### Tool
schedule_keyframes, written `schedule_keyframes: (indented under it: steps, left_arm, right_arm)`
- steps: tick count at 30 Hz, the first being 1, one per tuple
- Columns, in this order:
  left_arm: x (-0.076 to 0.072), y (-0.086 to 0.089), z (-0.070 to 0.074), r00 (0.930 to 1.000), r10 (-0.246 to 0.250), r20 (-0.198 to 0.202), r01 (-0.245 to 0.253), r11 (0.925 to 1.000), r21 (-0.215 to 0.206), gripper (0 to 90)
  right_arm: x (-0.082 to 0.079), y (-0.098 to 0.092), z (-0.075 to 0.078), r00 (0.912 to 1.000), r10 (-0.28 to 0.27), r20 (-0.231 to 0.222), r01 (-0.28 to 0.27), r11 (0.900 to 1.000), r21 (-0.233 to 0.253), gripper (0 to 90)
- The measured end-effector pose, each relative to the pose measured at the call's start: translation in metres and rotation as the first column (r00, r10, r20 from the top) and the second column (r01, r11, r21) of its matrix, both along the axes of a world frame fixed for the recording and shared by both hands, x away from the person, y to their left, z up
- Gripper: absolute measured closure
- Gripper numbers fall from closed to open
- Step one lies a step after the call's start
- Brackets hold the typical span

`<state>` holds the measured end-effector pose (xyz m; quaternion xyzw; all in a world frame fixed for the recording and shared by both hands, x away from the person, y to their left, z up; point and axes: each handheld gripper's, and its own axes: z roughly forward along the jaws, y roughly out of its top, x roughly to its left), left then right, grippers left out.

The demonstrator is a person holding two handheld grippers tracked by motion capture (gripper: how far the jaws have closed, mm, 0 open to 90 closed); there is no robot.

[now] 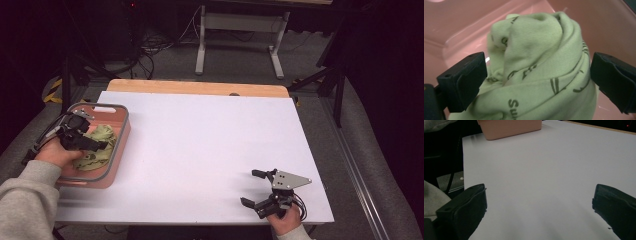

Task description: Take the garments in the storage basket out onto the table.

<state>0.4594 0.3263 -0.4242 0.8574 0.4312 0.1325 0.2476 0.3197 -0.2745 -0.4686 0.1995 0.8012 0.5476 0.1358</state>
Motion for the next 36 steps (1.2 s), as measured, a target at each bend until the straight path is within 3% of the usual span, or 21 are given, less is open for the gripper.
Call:
schedule_keyframes:
  steps: [9,13,17,22,30,33,36]
  left_arm:
    - [0.006,0.002,-0.008,0.9990,-0.007,-0.045,0.005,0.9993,-0.036,1.2]
    - [0.007,0.000,-0.015,0.9977,-0.036,-0.058,0.035,0.9993,-0.015,1.3]
    - [0.008,0.001,-0.016,0.9974,-0.031,-0.065,0.029,0.9993,-0.025,1.2]
    - [0.009,0.002,-0.020,0.9941,-0.029,-0.104,0.024,0.9987,-0.046,1.3]
    - [0.009,0.003,-0.022,0.9902,-0.026,-0.137,0.018,0.9981,-0.059,7.1]
    - [0.009,0.004,-0.021,0.9839,-0.003,-0.179,-0.012,0.9966,-0.082,11.5]
    - [0.010,0.006,-0.020,0.9832,-0.021,-0.181,0.006,0.9965,-0.084,17.2]
  right_arm:
    - [0.000,0.000,0.000,1.0000,0.002,-0.001,-0.002,1.000,0.000,0.1]
    - [0.000,0.000,0.000,1.0000,0.004,0.000,-0.004,1.000,-0.001,0.1]
    - [0.000,0.000,0.000,1.0000,0.004,-0.001,-0.004,1.000,-0.001,0.1]
    - [0.000,0.001,0.000,1.0000,0.007,-0.003,-0.007,1.000,-0.003,0.1]
    - [0.000,0.001,-0.001,0.9999,0.011,-0.006,-0.011,1.000,-0.003,0.1]
    - [0.000,0.001,-0.001,0.9999,0.011,-0.006,-0.012,1.000,-0.003,0.1]
    - [0.000,0.001,-0.001,0.9999,0.010,-0.004,-0.010,1.000,-0.002,0.1]
